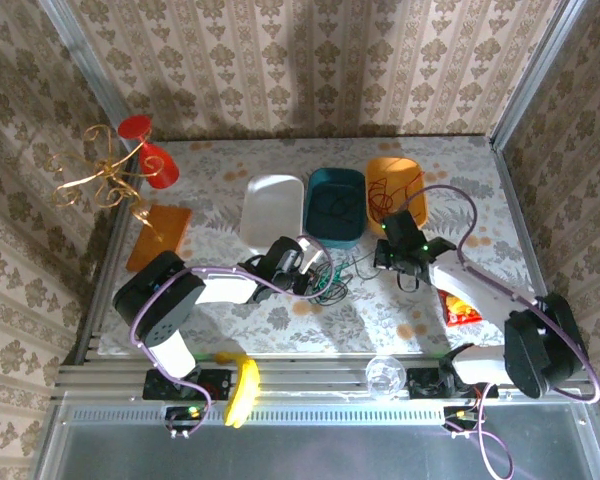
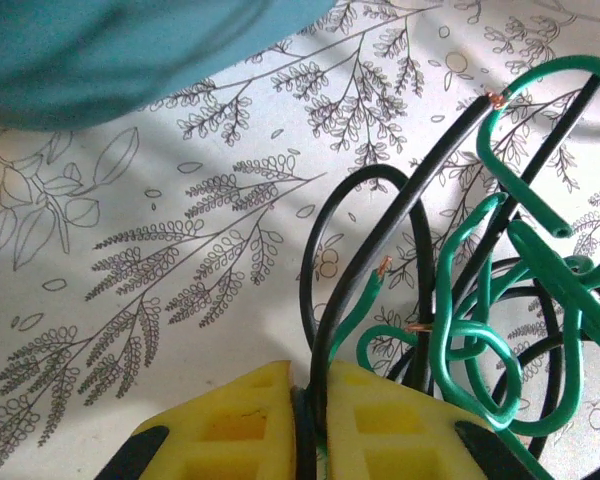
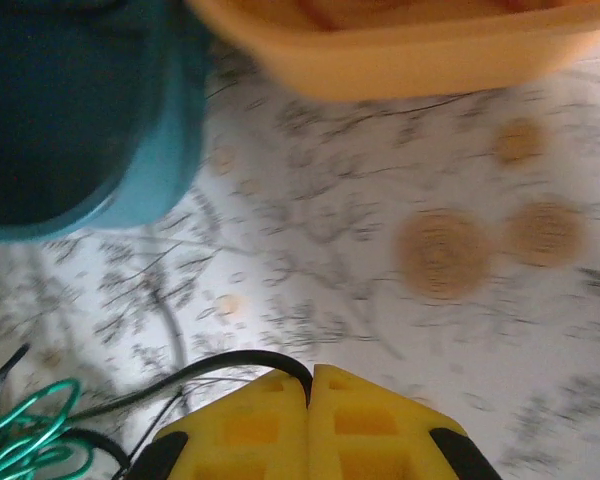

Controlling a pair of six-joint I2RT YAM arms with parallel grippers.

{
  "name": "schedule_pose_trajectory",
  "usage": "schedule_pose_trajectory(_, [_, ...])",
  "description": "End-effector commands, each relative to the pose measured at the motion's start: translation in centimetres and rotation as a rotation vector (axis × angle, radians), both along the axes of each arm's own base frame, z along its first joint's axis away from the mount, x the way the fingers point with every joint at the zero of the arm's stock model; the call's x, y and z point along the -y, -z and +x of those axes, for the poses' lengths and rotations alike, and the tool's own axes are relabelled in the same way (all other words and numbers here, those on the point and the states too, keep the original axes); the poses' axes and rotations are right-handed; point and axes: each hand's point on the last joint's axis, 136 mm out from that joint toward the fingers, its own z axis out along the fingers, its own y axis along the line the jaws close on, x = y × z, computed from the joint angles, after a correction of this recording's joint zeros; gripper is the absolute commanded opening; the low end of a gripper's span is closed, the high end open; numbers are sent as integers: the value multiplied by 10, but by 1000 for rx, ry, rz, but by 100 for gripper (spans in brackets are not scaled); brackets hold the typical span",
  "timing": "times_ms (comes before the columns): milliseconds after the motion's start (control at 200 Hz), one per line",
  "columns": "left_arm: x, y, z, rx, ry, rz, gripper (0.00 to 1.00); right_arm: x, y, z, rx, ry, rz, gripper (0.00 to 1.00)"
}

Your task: Untangle the cables

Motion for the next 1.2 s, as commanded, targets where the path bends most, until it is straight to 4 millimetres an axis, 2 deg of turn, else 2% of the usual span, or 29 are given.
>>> schedule_pose_trajectory(0, [-33,37,-12,-81,-48,127,13,71,-24,-7,84,291,-181,0])
schedule_pose_trajectory(225, [-39,39,-14,-80,-63,126,13,142,-69,-37,201,590,-166,0])
schedule_pose_trajectory(405, [-42,39,-13,-75,-75,120,12,185,-117,-66,375,774,-119,0])
schedule_pose_trajectory(555, [-43,41,-15,-78,-73,118,12,211,-164,-89,522,880,-132,0])
schedule_pose_trajectory(650, [-43,42,-15,-80,-69,117,13,217,-192,-95,590,881,-143,1])
schedule_pose_trajectory(795, [-42,43,-15,-78,-64,111,12,205,-213,-81,631,785,-90,1])
schedule_pose_trajectory(905, [-40,42,-15,-75,-60,101,13,179,-226,-58,673,603,-20,3])
schedule_pose_trajectory(985, [-38,40,-15,-68,-50,86,13,146,-254,-42,775,416,64,6])
schedule_pose_trajectory(1085, [-35,36,-13,-56,-43,72,13,95,-285,-29,849,160,172,8])
schedule_pose_trajectory(1195, [-32,29,-9,-37,-45,59,13,45,-293,-12,806,-28,254,7])
